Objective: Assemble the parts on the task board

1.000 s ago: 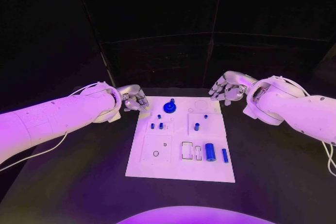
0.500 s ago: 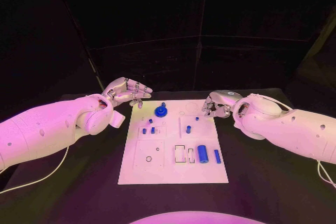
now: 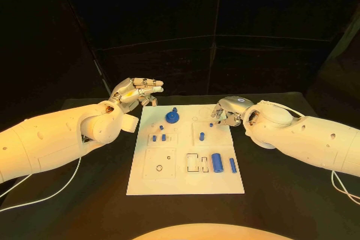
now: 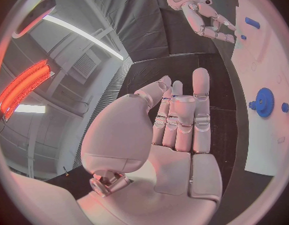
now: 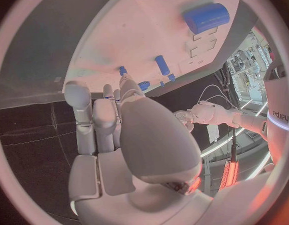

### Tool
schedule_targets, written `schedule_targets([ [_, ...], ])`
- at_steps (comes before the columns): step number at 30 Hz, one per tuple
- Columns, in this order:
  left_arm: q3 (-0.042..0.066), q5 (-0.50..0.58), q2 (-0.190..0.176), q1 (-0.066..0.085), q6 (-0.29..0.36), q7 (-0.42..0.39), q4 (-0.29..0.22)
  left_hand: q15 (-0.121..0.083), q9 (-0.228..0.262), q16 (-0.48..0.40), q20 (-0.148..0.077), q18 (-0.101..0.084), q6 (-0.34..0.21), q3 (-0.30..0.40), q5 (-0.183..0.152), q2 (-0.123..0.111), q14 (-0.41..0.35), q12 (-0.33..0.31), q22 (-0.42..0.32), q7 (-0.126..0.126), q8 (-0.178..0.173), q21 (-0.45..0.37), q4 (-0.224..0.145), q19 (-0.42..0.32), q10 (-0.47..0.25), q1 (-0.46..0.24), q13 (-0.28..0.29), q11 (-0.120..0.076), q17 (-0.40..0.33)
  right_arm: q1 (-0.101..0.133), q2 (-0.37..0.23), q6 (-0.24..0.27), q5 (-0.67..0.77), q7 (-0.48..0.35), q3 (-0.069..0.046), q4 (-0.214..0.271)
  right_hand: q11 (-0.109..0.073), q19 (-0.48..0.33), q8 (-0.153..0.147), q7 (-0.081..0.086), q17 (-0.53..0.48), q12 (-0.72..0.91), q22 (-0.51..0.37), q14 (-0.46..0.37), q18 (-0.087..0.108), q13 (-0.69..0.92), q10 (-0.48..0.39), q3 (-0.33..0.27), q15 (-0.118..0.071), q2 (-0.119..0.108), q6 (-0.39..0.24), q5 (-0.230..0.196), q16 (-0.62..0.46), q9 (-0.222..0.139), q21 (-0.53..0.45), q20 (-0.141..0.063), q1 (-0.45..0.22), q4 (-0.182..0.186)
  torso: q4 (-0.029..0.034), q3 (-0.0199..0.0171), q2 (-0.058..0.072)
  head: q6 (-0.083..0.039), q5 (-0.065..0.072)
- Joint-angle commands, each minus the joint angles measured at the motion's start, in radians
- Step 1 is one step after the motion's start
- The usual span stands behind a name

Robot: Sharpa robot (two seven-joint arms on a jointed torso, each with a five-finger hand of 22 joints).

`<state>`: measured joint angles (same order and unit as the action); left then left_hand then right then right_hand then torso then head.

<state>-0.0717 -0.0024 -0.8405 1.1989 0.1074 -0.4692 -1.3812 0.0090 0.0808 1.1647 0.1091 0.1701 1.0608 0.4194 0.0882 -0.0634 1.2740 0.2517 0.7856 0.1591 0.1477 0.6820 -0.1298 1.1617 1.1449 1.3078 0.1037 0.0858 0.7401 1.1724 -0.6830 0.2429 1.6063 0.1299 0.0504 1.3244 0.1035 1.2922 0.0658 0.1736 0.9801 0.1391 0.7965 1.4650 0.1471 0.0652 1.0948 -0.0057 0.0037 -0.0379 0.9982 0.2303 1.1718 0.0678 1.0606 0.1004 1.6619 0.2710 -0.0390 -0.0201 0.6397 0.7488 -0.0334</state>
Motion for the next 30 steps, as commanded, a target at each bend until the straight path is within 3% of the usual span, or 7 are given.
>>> schedule_targets([
  [1,0.000,0.050,-0.001,0.001,-0.020,-0.031,-0.008,-0.001,-0.002,-0.008,0.000,0.012,-0.010,-0.007,0.005,0.007,-0.010,0.005,-0.002,0.003,0.001,-0.004,-0.001,-0.007,-0.009,0.001,0.001,0.002,-0.008,-0.001,0.010,-0.014,-0.009,-0.006,-0.001,-0.011,0.001,-0.002,0.002,0.001,0.004,-0.002,0.006,0.027,-0.010,0.001,-0.006,0.010,0.006,-0.003,-0.008,-0.004,0.008,0.001,0.008,0.008,0.007,-0.001,0.0006,0.0007,0.000,0.003,-0.002],
  [12,0.000,0.052,-0.001,0.001,-0.030,-0.028,-0.012,0.001,-0.003,-0.020,0.001,0.012,-0.015,-0.008,0.006,0.011,-0.024,0.008,-0.005,0.005,0.001,-0.010,-0.003,-0.011,-0.016,0.005,0.002,0.004,-0.031,-0.006,0.036,-0.060,-0.019,-0.013,-0.001,-0.030,-0.004,-0.011,0.009,-0.003,0.010,0.003,0.026,0.023,-0.010,0.001,0.009,0.045,0.003,-0.002,0.011,-0.005,0.022,0.005,0.031,0.008,0.017,-0.009,-0.0026,-0.0004,-0.001,0.005,-0.013],
  [18,0.000,0.052,0.001,0.001,-0.031,-0.025,-0.011,0.001,-0.003,-0.024,0.002,0.012,-0.016,-0.008,0.006,0.014,-0.028,0.010,-0.006,0.005,0.002,-0.012,-0.005,-0.012,-0.019,0.009,0.003,0.005,-0.037,-0.006,0.045,-0.078,-0.020,-0.012,-0.001,-0.036,-0.006,-0.012,0.012,-0.005,0.018,0.006,0.043,0.022,-0.011,0.001,0.019,0.064,0.002,-0.003,0.023,-0.005,0.032,0.006,0.046,0.007,0.018,-0.010,0.0001,-0.0007,-0.001,0.006,-0.011],
  [23,-0.001,0.051,0.003,0.001,-0.030,-0.021,-0.007,0.001,-0.003,-0.027,0.002,0.013,-0.016,-0.007,0.006,0.016,-0.032,0.012,-0.007,0.006,0.003,-0.014,-0.007,-0.013,-0.020,0.013,0.004,0.005,-0.042,-0.007,0.051,-0.096,-0.020,-0.003,-0.001,-0.043,-0.008,-0.011,0.015,-0.005,0.022,0.007,0.058,0.022,-0.013,0.001,0.030,0.087,0.000,-0.001,0.035,-0.002,0.040,0.007,0.060,0.005,0.023,-0.015,0.0011,-0.0017,-0.001,0.007,-0.021],
  [30,-0.001,0.037,0.006,0.001,-0.035,-0.015,-0.003,0.001,-0.003,-0.036,0.002,0.013,-0.017,-0.006,0.007,0.019,-0.040,0.015,-0.008,0.007,0.005,-0.016,-0.011,-0.015,-0.023,0.019,0.005,0.006,-0.058,-0.012,0.059,-0.120,-0.019,0.009,-0.001,-0.051,-0.011,-0.014,0.016,-0.008,0.025,0.007,0.068,0.022,-0.013,0.001,0.039,0.112,-0.002,-0.004,0.044,-0.005,0.046,0.007,0.070,0.004,0.022,-0.018,0.0048,-0.0011,-0.001,0.010,-0.025],
])
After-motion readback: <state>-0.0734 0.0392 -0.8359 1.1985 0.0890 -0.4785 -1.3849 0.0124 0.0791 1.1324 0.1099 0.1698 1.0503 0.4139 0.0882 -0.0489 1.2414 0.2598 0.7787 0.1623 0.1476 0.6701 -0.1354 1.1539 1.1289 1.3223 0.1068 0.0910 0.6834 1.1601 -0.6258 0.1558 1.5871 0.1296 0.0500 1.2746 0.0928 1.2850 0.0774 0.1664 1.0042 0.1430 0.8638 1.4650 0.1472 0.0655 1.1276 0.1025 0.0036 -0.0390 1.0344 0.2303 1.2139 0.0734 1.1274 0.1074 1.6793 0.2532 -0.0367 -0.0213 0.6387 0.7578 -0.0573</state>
